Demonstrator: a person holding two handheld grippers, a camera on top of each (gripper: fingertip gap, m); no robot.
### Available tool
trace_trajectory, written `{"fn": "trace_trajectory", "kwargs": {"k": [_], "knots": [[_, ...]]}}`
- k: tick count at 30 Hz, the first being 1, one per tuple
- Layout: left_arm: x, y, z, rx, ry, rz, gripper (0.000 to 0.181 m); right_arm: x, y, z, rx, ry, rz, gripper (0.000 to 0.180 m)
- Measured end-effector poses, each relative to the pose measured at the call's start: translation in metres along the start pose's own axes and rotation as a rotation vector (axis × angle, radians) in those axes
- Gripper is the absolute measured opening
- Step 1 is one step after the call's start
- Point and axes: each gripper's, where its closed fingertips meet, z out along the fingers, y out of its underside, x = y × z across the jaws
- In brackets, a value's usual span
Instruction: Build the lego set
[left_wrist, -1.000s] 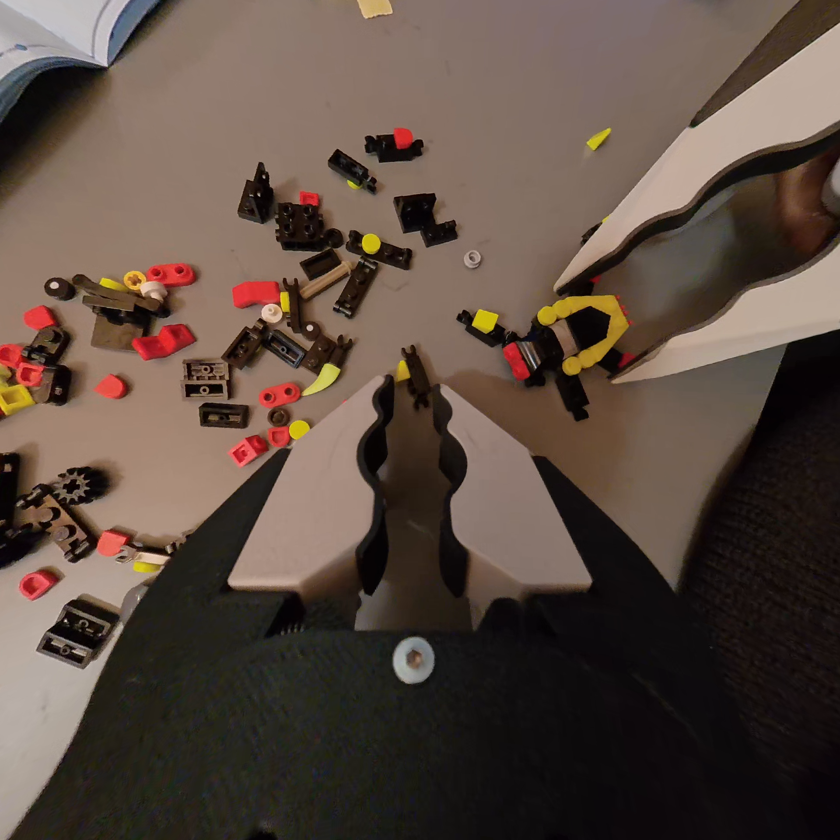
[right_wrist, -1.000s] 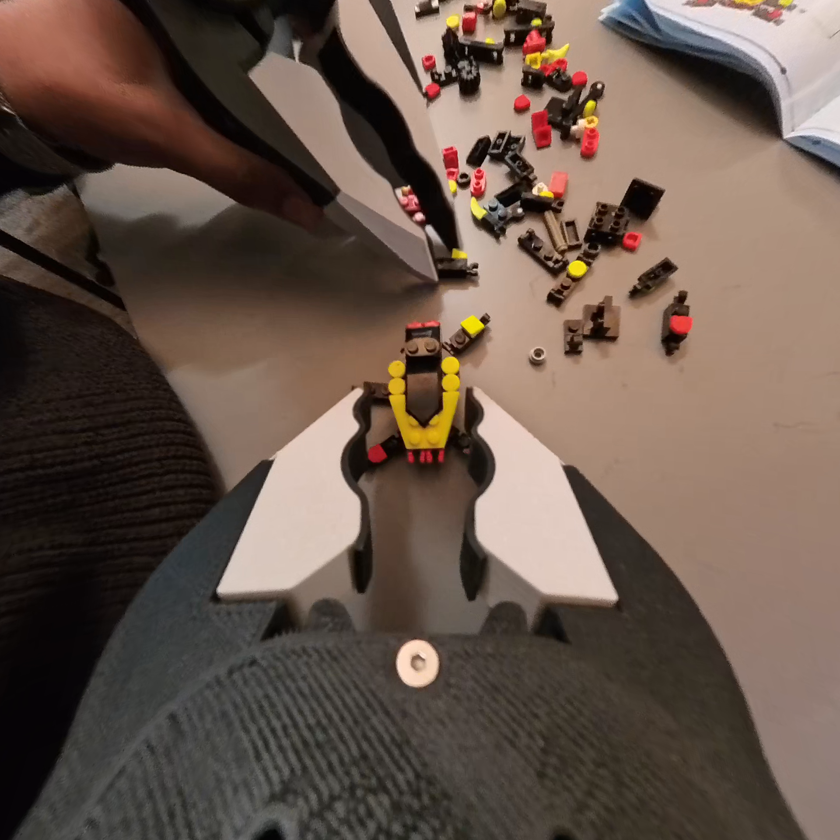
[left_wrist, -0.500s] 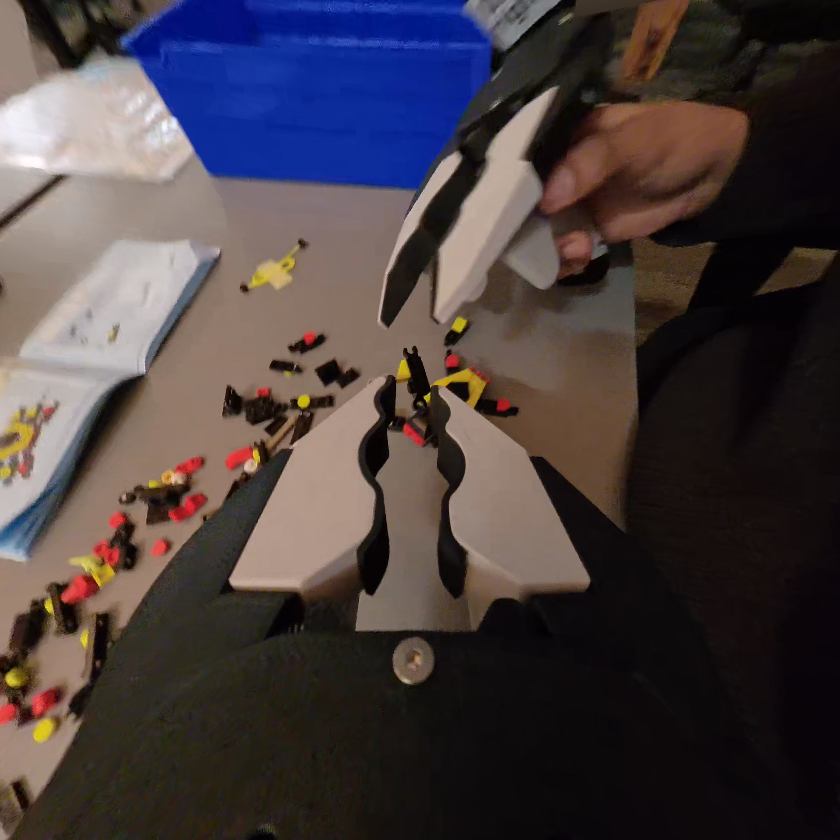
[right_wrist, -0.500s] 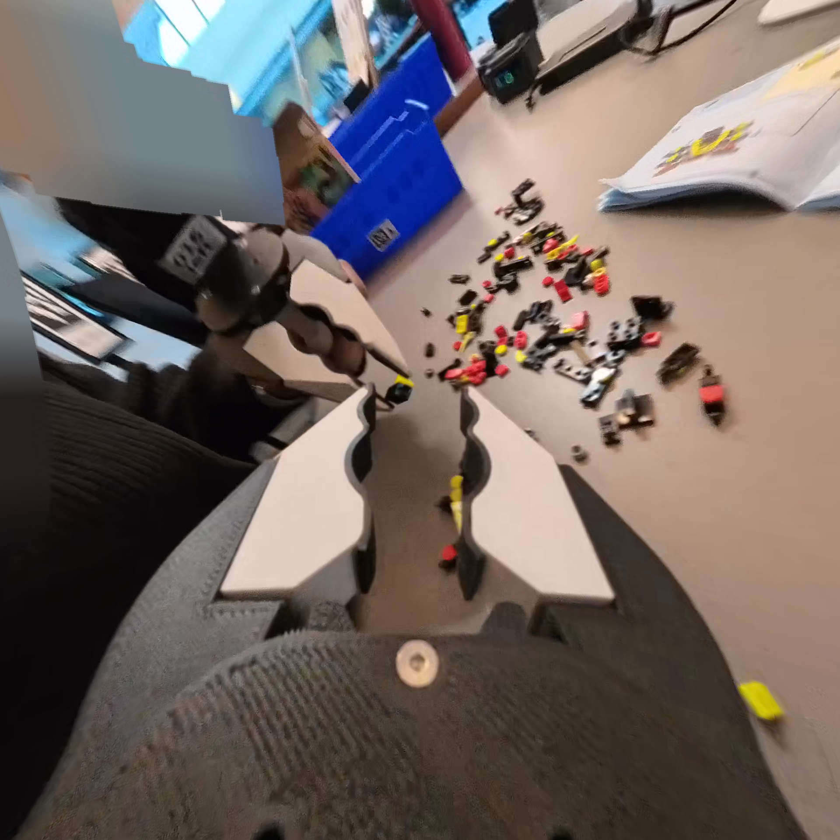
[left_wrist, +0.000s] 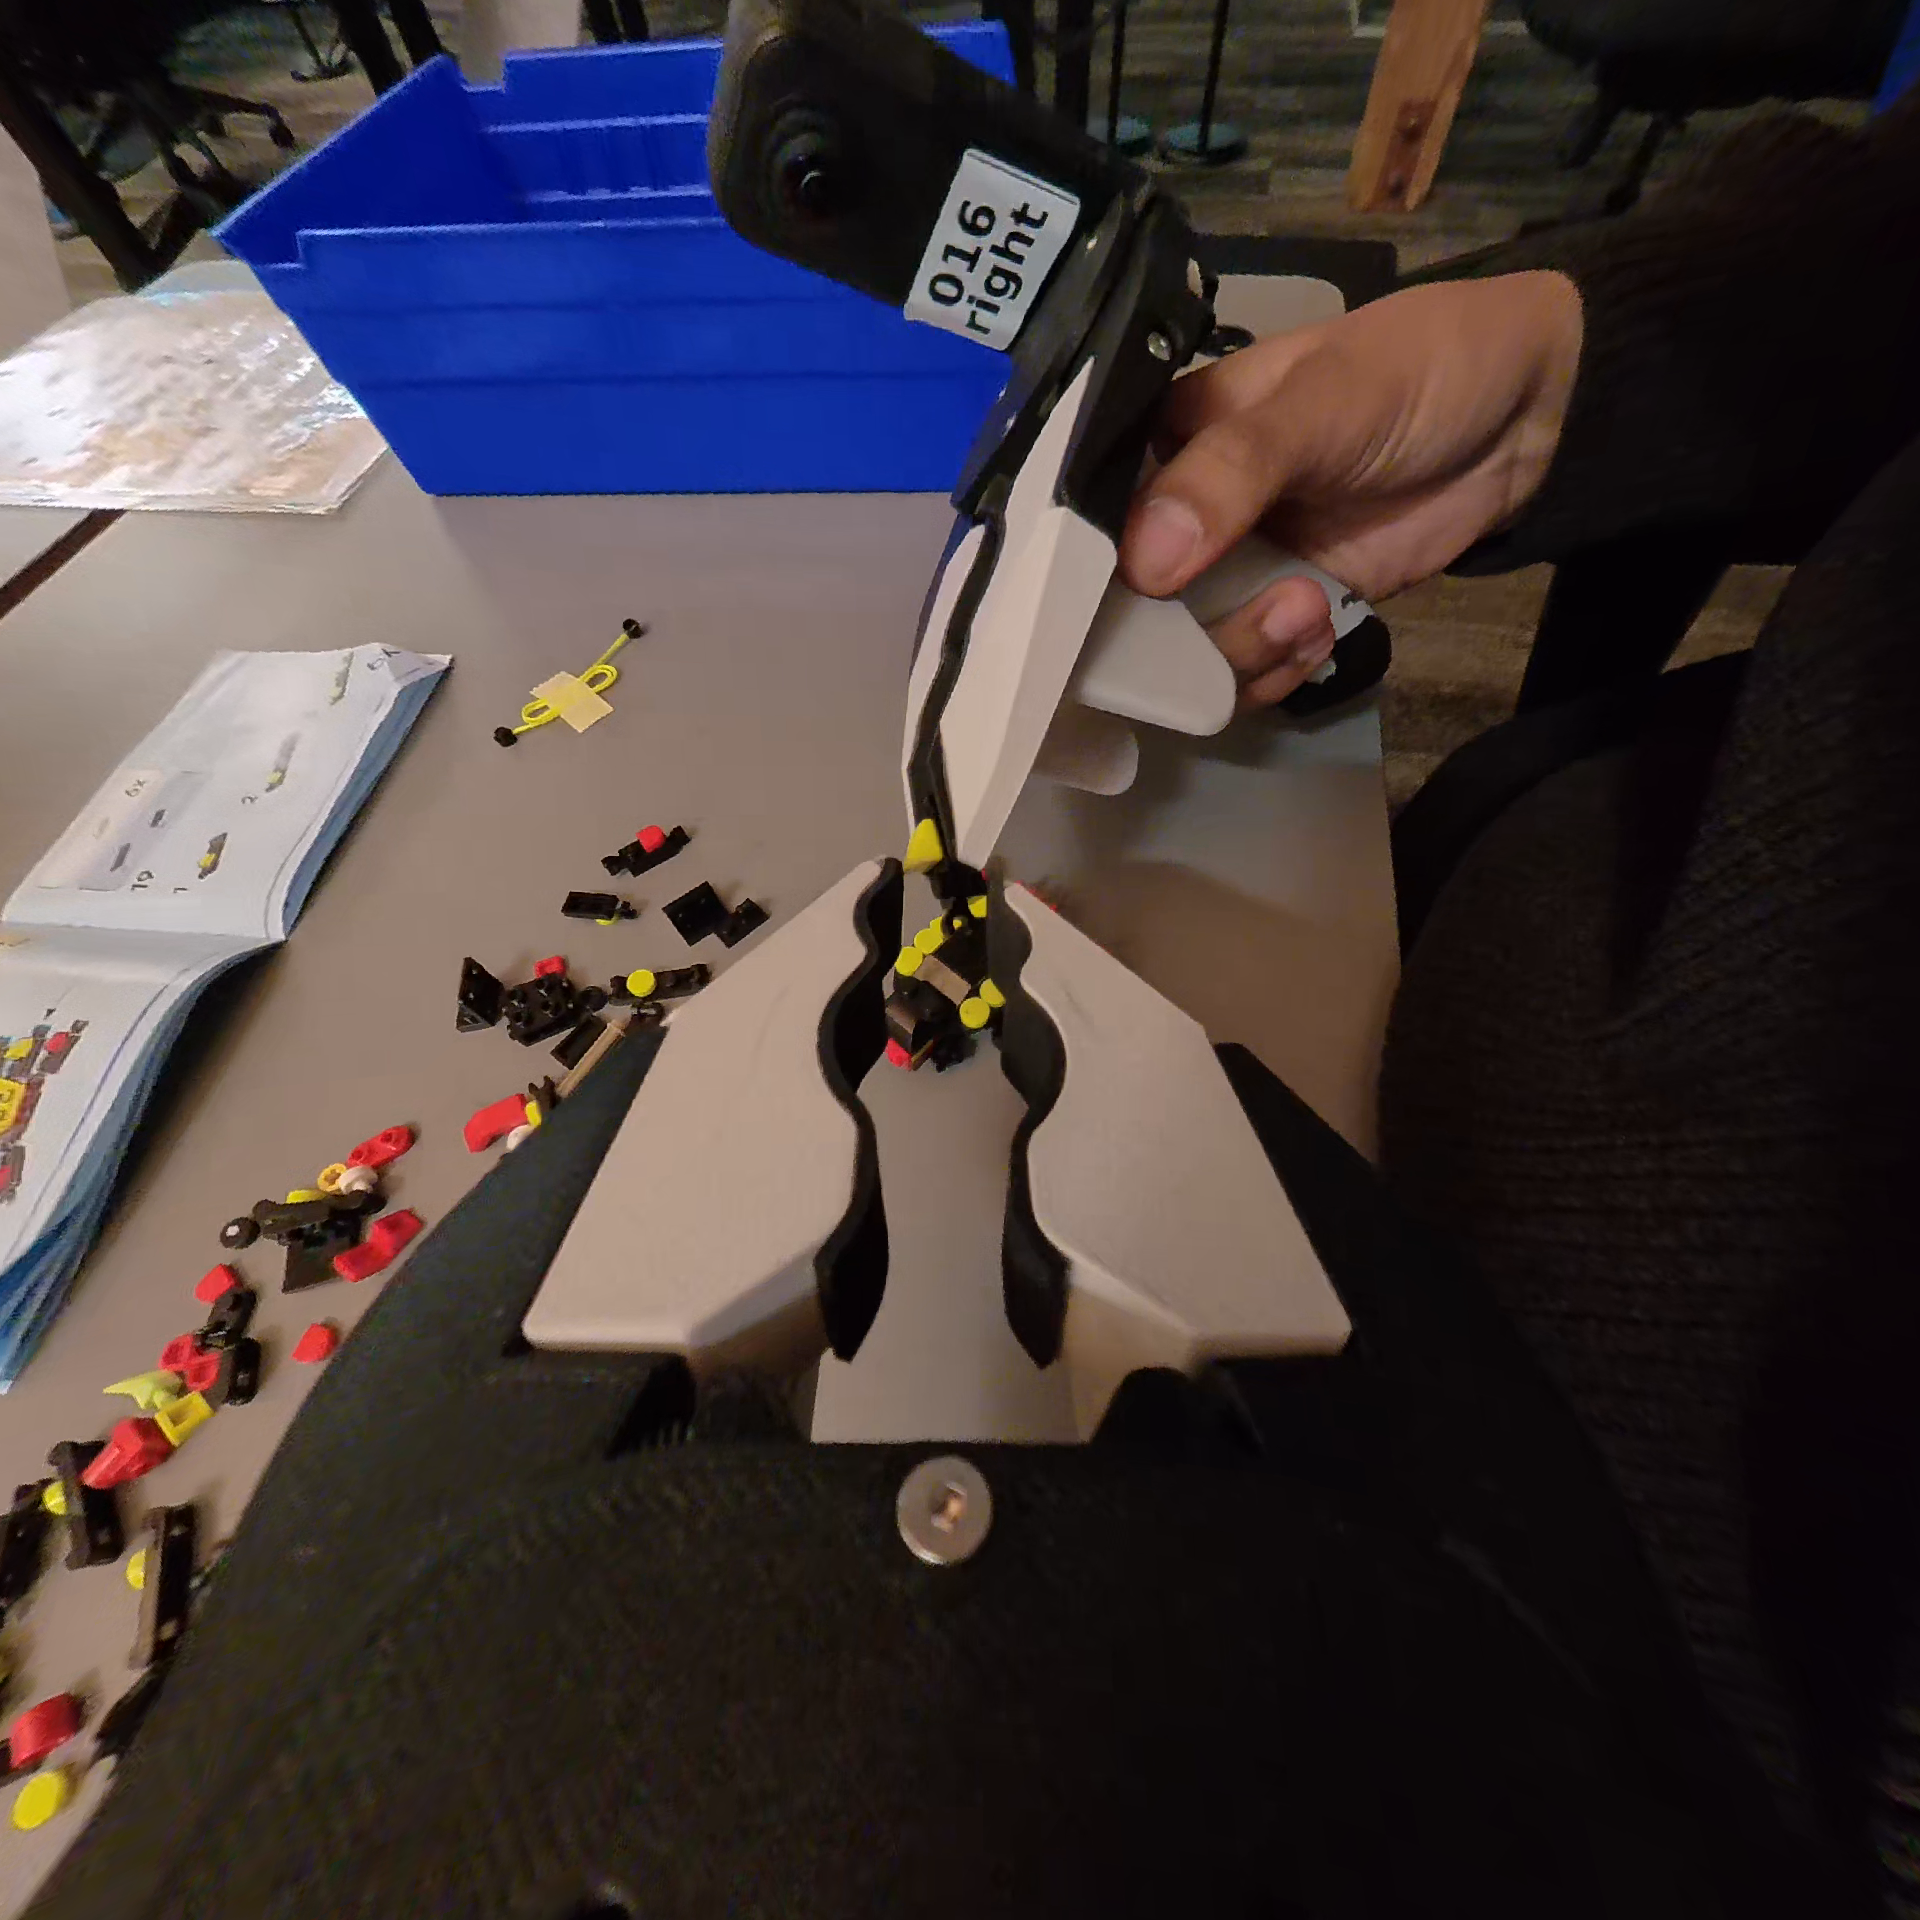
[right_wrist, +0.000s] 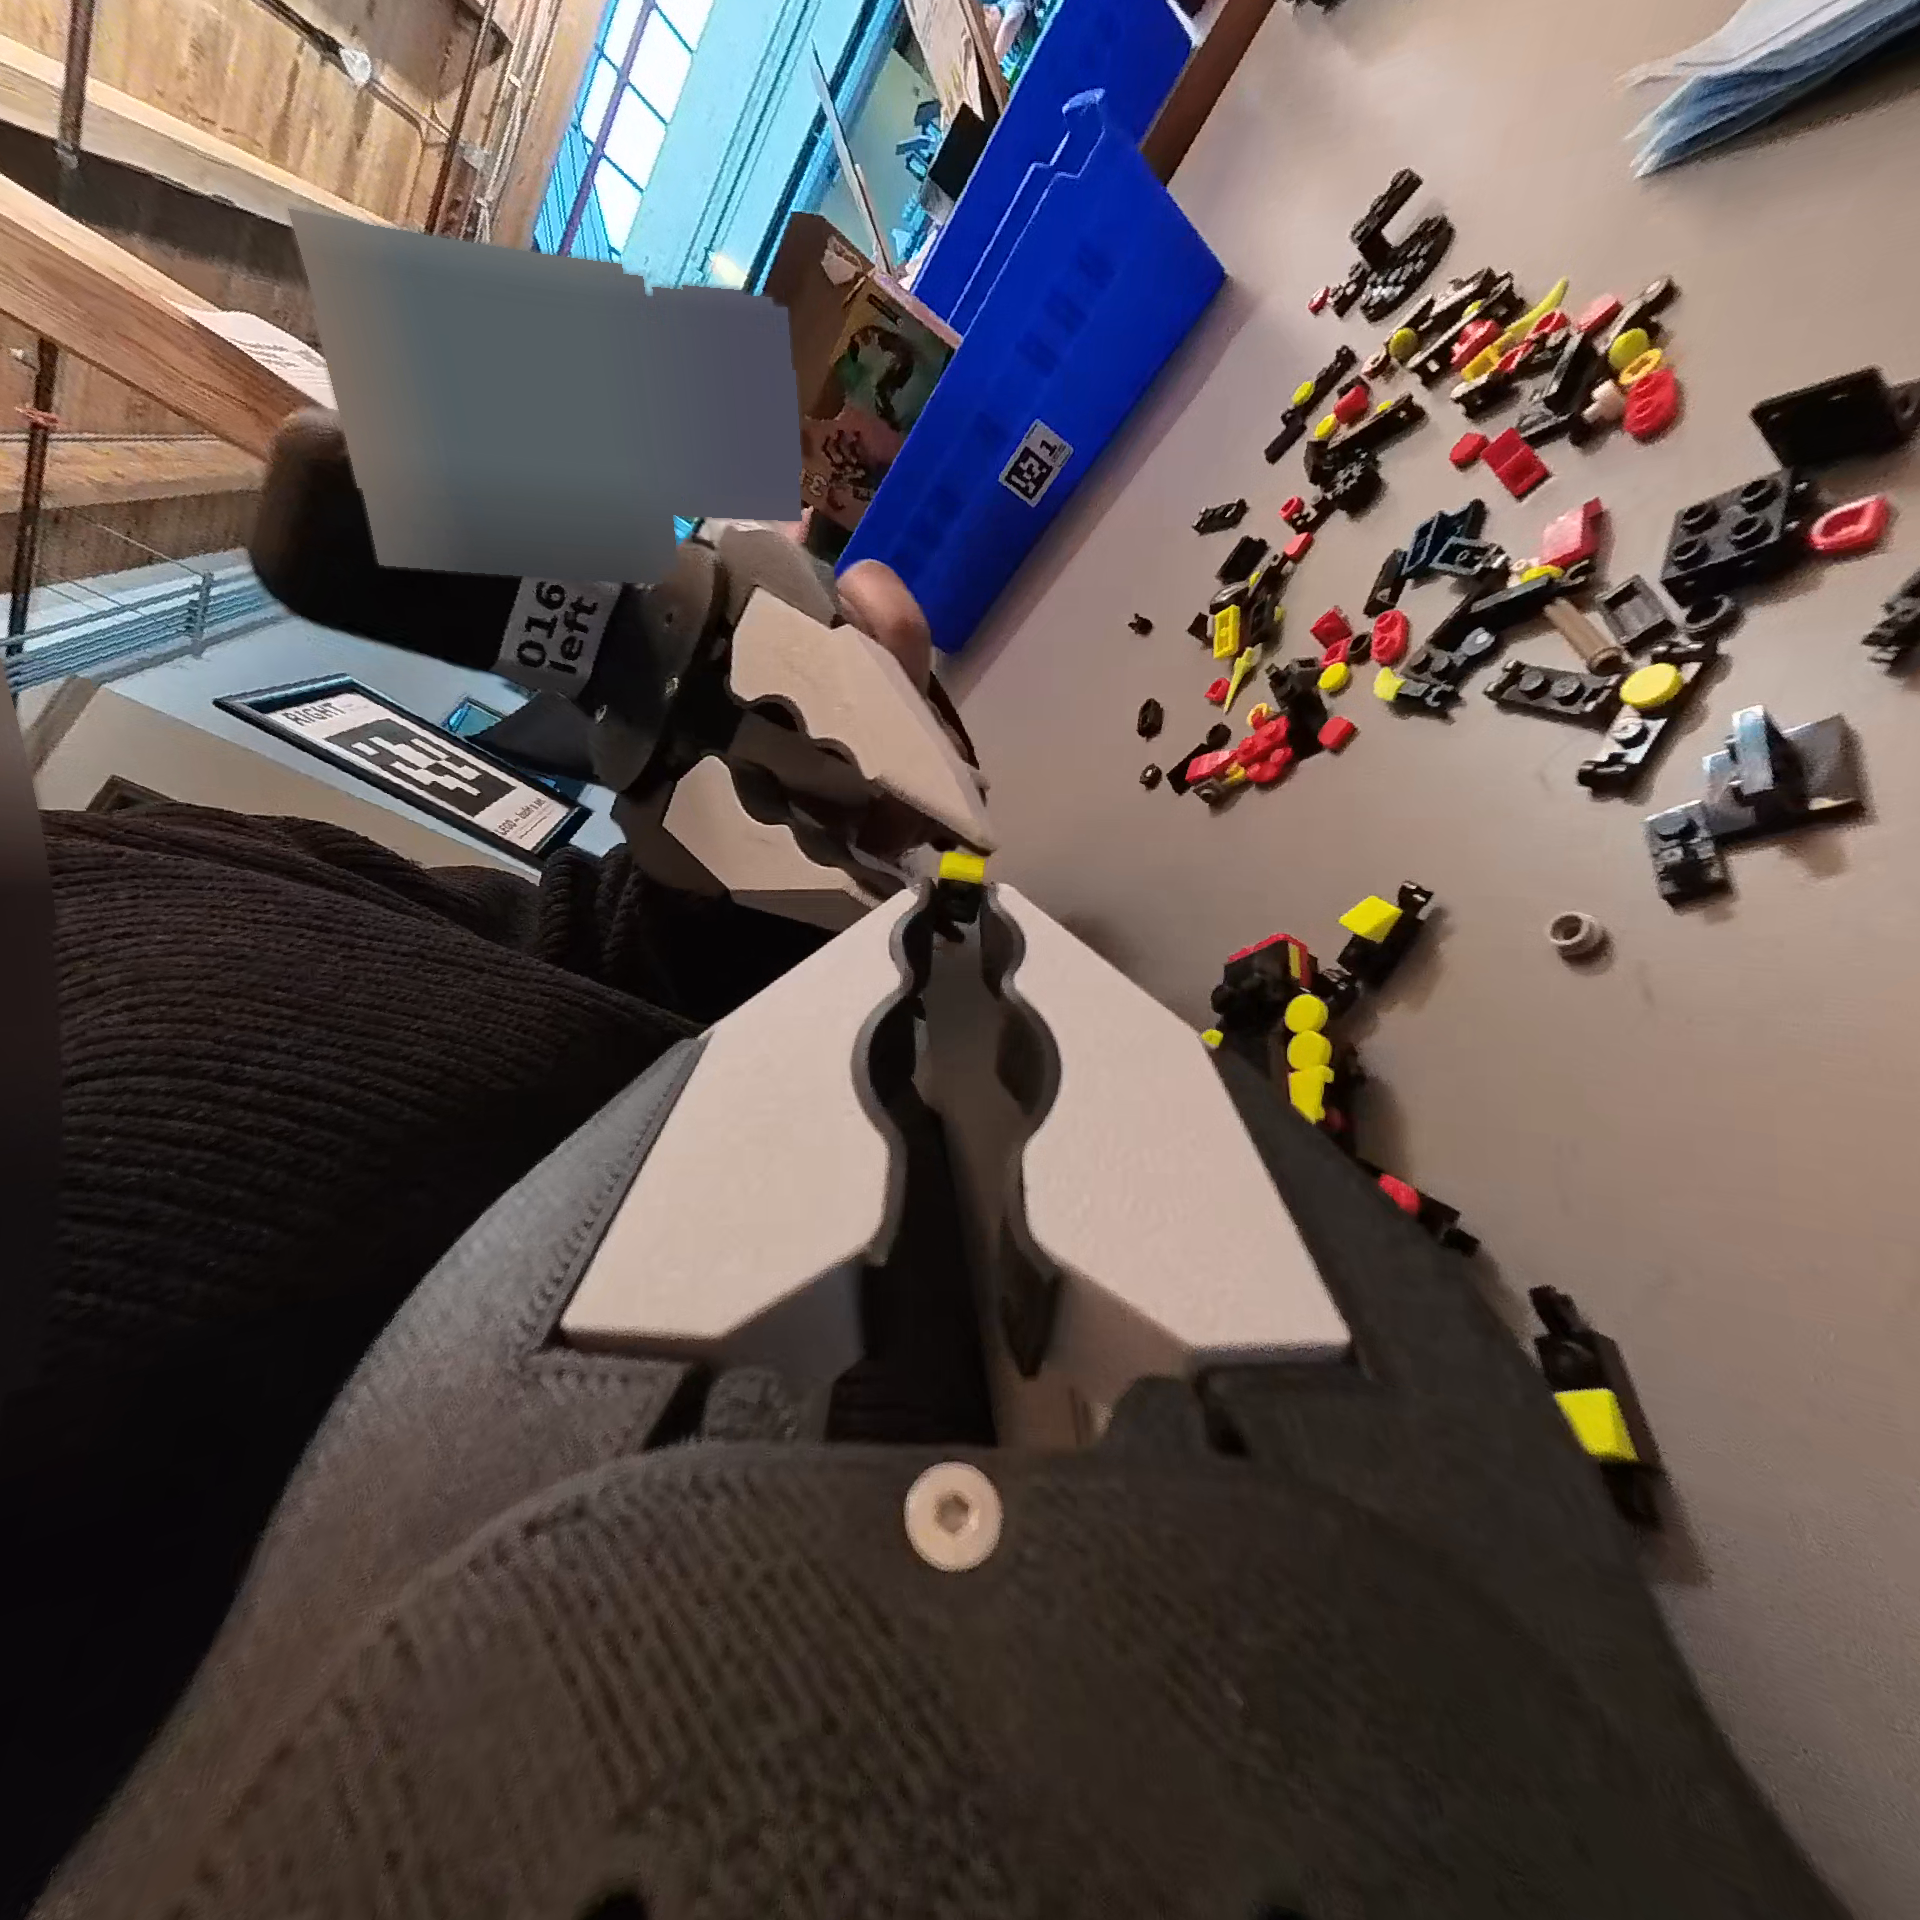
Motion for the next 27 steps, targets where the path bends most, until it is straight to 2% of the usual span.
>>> {"fn": "trace_trajectory", "kwargs": {"k": [1, 5, 8, 10, 11, 17, 22, 27], "knots": [[0.000, -0.001, 0.000, 0.008, 0.012, -0.026, 0.015, -0.002, -0.002, -0.001, 0.008, -0.011, -0.010, 0.007], [0.003, -0.011, -0.003, 0.118, 0.154, -0.272, 0.033, -0.014, -0.015, -0.006, 0.075, -0.069, -0.101, 0.006], [-0.001, -0.033, -0.017, 0.320, 0.386, -0.643, 0.030, -0.019, -0.017, -0.010, 0.078, -0.063, -0.212, 0.006], [-0.007, -0.037, -0.025, 0.404, 0.493, -0.806, 0.018, -0.024, -0.019, -0.011, 0.086, -0.068, -0.266, 0.006], [-0.006, -0.036, -0.026, 0.404, 0.522, -0.821, 0.009, -0.028, -0.020, -0.010, 0.095, -0.076, -0.287, 0.006], [0.006, -0.036, -0.022, 0.366, 0.578, -0.822, 0.016, -0.035, -0.019, -0.004, 0.097, -0.086, -0.342, 0.006], [0.003, -0.036, -0.025, 0.390, 0.595, -0.853, 0.006, -0.035, -0.018, -0.003, 0.099, -0.098, -0.319, 0.006], [0.004, -0.034, -0.024, 0.375, 0.587, -0.841, 0.006, -0.034, -0.018, -0.003, 0.100, -0.116, -0.273, 0.006]]}}
